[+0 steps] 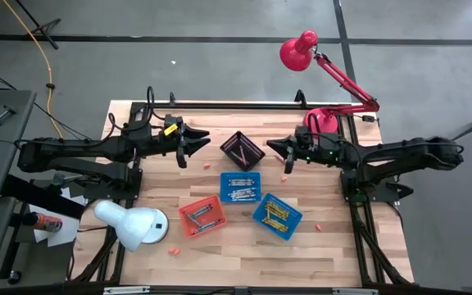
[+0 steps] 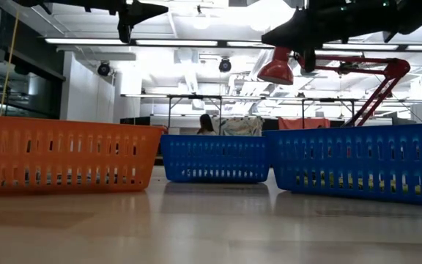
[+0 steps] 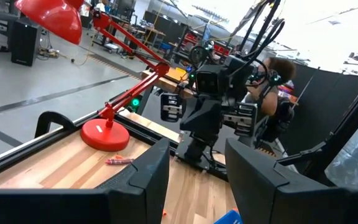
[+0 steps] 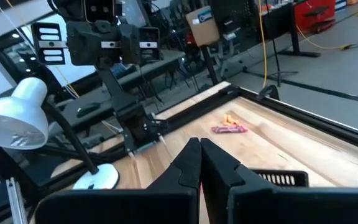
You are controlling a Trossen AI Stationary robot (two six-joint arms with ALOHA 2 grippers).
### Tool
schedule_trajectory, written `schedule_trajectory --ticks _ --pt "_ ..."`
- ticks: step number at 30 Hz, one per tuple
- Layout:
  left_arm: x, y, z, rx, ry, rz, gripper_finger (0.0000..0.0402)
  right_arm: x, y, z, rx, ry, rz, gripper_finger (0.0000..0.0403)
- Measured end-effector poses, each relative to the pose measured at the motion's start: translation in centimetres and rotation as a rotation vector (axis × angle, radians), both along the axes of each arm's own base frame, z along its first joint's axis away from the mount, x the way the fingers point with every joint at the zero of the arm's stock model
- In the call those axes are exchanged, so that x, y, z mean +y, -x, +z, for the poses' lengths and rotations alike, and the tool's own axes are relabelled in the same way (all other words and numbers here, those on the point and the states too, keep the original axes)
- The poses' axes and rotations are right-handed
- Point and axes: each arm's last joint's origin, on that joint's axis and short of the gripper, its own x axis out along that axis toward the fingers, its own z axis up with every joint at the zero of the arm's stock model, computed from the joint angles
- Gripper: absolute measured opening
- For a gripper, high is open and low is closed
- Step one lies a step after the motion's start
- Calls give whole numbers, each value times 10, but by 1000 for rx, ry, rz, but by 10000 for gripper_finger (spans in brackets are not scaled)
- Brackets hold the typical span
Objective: Sort crayons
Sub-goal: Put the pink crayon into the black bin
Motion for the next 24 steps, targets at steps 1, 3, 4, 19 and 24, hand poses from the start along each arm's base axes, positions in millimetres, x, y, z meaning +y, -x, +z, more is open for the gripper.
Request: schedule_trajectory --ticks 1,3,4,19,24 --pt "0 0 0 0 0 0 143 0 -2 -1 -8 1 -1 1" --pt "0 0 0 0 0 0 143 -2 -5 -2 -19 1 -7 1" --pt "0 0 0 0 0 0 143 -3 -5 -2 -19 -2 -11 1" --pt "0 0 0 0 0 0 143 -5 -3 1 -38 3 -12 0" --pt "0 0 0 0 0 0 143 -5 -3 1 -40 3 -9 0"
